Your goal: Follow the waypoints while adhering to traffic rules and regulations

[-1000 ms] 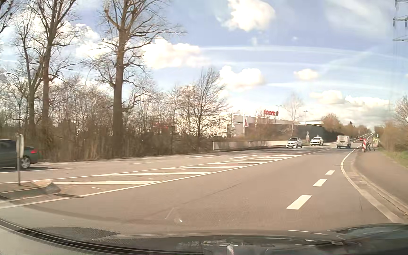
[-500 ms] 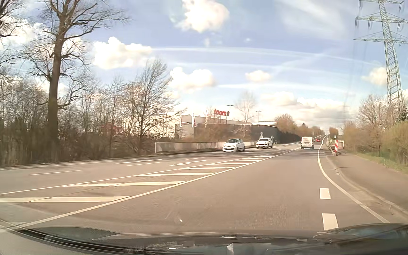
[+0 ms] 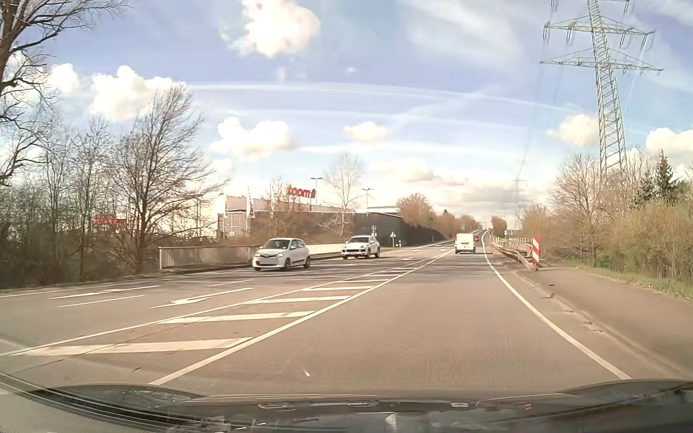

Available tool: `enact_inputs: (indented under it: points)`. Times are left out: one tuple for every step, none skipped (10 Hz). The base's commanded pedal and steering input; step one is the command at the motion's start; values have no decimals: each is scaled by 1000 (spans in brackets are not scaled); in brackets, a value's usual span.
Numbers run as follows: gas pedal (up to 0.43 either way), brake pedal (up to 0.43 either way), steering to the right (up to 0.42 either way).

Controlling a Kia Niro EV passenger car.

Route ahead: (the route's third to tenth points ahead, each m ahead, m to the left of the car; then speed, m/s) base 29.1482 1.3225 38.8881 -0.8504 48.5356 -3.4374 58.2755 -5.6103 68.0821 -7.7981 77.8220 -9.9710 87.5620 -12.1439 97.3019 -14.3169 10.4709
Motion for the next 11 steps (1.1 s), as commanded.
enact_inputs:
  points:
    - [248, 0, 79]
    - [260, 0, 73]
    - [260, 0, 71]
    - [268, 0, 70]
    - [268, 0, 66]
    - [280, 0, 63]
    - [280, 0, 62]
    - [280, 0, 58]
    - [280, 0, 49]
    - [280, 0, 43]
    - [280, 0, 36]
